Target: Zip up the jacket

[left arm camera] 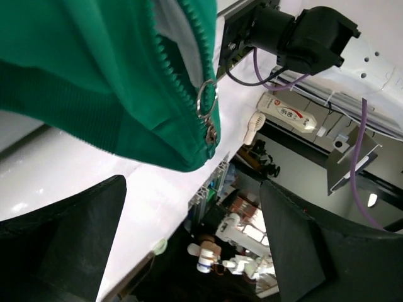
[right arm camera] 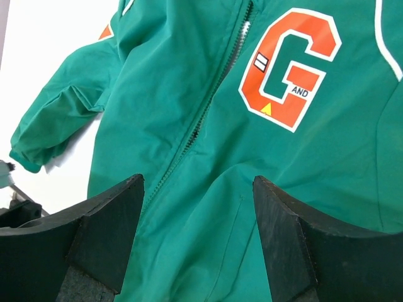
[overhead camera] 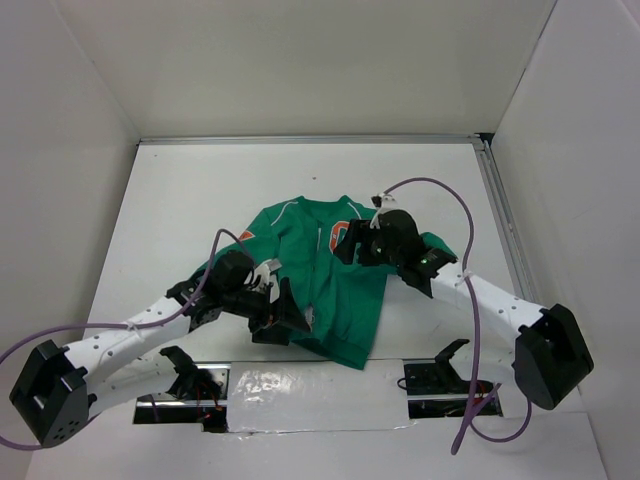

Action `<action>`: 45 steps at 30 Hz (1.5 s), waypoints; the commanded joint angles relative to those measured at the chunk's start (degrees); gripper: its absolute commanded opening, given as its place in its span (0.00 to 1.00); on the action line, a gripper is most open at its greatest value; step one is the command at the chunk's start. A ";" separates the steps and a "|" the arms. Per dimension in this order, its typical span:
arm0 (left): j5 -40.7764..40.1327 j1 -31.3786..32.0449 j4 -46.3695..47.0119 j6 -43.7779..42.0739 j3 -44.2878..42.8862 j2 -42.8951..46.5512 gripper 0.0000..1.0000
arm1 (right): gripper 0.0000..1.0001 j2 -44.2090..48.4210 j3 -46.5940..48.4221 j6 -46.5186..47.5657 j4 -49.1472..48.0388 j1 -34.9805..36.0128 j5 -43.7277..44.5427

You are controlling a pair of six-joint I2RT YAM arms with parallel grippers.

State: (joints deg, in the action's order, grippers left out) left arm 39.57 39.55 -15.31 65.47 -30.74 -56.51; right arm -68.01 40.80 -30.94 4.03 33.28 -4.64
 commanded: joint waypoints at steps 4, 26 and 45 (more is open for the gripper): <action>-0.89 1.66 -4.55 12.20 2.26 4.38 0.98 | 0.77 1.91 -2.21 -4.46 -3.50 2.14 7.25; -35.09 13.89 -0.60 45.00 0.95 1.77 0.68 | 0.76 13.34 -7.84 -8.35 -0.78 6.98 18.88; -34.65 10.81 0.01 40.00 -0.02 0.44 0.00 | 0.75 11.14 -7.84 -6.60 -1.22 7.42 19.42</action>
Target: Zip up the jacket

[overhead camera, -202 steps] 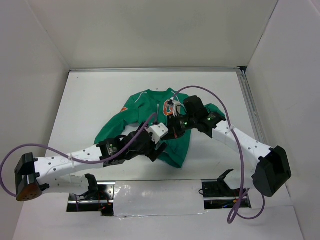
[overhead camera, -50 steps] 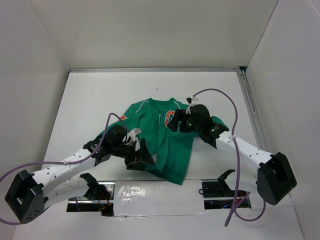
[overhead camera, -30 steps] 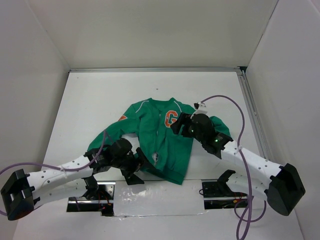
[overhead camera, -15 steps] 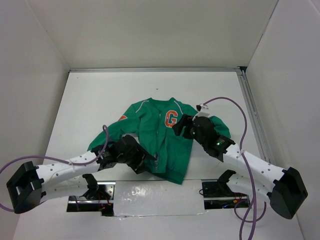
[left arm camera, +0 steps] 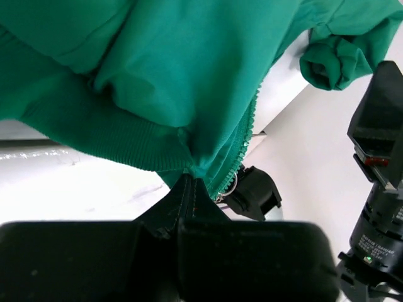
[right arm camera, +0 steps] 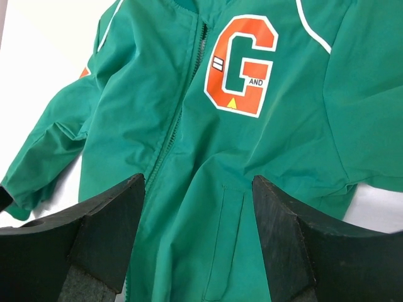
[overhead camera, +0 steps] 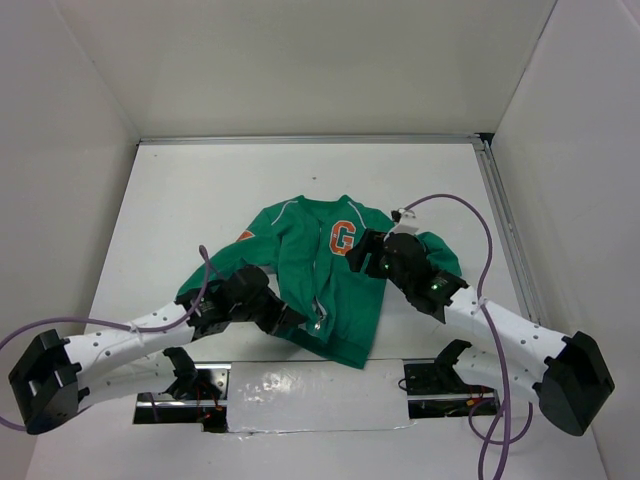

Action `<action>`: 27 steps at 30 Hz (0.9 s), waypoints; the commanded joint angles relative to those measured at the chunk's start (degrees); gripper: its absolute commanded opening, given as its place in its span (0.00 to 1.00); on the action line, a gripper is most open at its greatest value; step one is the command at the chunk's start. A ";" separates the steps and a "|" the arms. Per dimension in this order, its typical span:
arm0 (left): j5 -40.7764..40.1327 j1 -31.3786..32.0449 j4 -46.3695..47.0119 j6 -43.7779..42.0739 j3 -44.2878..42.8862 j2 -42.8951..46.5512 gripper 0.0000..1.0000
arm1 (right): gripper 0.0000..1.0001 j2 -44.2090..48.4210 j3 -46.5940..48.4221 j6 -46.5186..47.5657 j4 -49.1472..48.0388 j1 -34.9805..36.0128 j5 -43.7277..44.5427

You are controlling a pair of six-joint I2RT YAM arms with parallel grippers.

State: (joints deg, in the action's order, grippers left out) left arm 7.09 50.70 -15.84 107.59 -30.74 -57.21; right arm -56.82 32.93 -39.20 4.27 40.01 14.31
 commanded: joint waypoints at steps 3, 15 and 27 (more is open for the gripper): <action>-3.75 -0.69 -1.82 -1.86 -0.28 -1.14 0.00 | 0.75 -1.88 0.81 5.53 -2.08 0.77 -2.08; -0.32 -11.75 0.46 -10.19 2.19 -9.41 0.00 | 0.70 -29.39 16.98 6.25 4.07 -1.07 0.90; 0.62 -29.77 6.59 -33.72 -14.23 -23.46 0.00 | 0.64 -40.91 22.80 -4.65 9.70 -14.78 3.62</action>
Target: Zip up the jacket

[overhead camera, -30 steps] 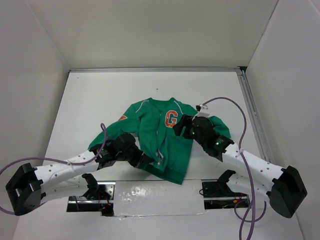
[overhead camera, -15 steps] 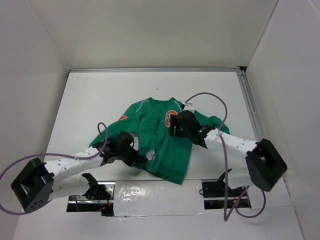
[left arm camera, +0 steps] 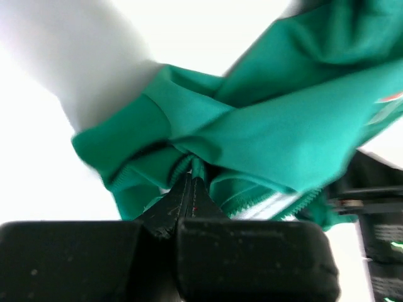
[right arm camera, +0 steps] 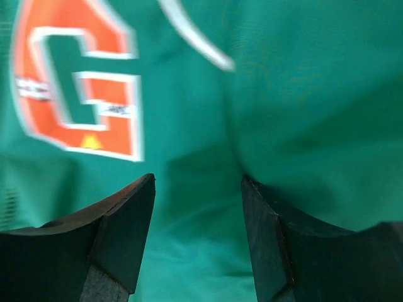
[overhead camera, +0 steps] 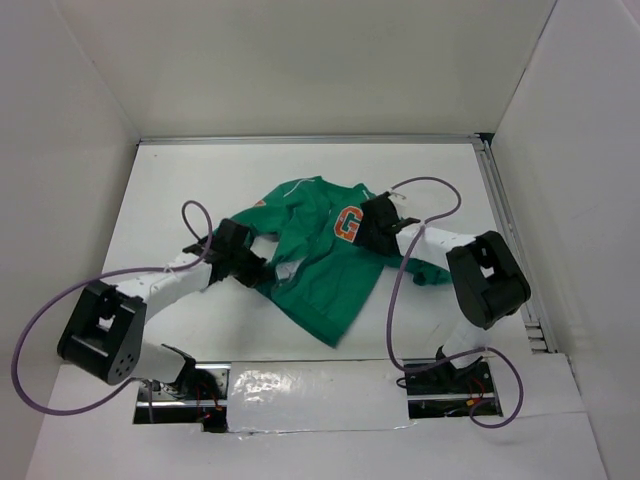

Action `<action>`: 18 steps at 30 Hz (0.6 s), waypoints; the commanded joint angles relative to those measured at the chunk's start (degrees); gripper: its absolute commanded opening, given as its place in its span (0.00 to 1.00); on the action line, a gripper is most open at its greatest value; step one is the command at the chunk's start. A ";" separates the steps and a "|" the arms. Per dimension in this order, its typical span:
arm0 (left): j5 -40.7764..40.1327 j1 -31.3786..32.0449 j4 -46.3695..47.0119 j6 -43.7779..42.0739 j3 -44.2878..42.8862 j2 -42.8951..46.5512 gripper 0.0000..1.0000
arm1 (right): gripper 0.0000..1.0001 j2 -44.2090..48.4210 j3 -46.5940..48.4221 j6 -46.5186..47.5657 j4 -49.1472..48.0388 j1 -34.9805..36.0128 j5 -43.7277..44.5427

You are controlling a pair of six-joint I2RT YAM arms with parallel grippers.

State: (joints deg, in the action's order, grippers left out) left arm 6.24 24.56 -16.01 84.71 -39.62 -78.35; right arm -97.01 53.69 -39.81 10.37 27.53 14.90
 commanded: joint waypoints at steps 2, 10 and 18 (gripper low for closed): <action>3.77 -5.83 7.75 -13.77 -8.01 -4.96 0.00 | 0.64 -0.90 2.29 -5.89 4.13 -3.88 3.12; 6.42 -5.48 3.89 -17.57 -8.38 0.01 0.00 | 0.64 4.01 1.16 -3.17 -0.35 -3.27 2.60; 1.94 -5.04 4.23 -17.73 1.56 14.79 0.02 | 0.67 5.08 2.56 1.05 -1.23 0.50 1.72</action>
State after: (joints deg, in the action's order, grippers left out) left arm 10.04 19.29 -12.67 68.90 -38.63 -66.70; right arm -93.97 54.00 -40.51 10.79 26.37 16.14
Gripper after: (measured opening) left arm 0.029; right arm 0.672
